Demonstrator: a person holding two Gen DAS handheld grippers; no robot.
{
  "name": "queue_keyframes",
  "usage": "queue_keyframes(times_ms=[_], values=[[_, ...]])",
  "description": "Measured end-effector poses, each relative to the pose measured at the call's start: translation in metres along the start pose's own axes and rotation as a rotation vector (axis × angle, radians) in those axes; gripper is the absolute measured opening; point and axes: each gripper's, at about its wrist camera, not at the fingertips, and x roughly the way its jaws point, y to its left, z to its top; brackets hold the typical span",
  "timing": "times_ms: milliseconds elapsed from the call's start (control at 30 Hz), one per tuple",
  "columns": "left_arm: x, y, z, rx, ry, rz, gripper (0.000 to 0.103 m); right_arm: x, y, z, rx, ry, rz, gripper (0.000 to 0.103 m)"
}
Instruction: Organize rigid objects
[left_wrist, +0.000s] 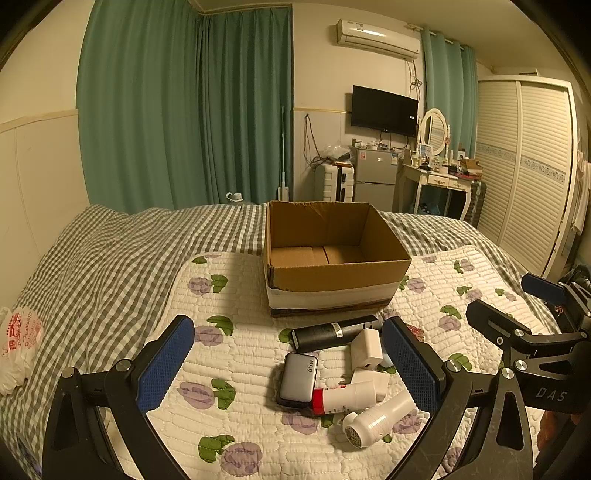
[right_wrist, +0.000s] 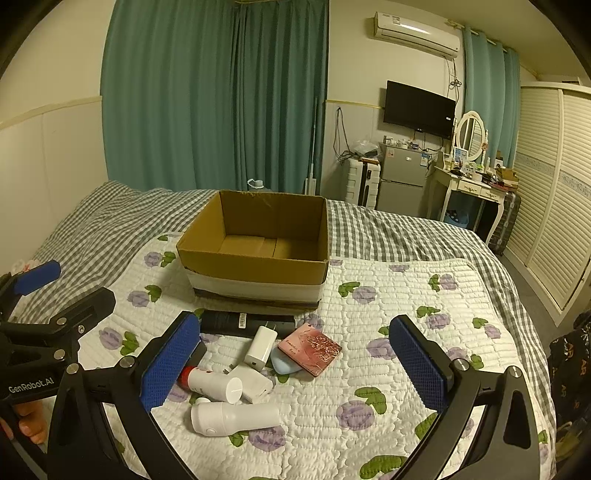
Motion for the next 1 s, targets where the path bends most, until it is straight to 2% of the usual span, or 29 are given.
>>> queue_keyframes(times_ms=[1000], values=[[-0.0007, 0.0015, -0.0034, -0.001, 0.005, -0.001, 0.103, 0.0022, 0.0005, -0.0022, 0.001, 0.019, 0.009, 0.103]])
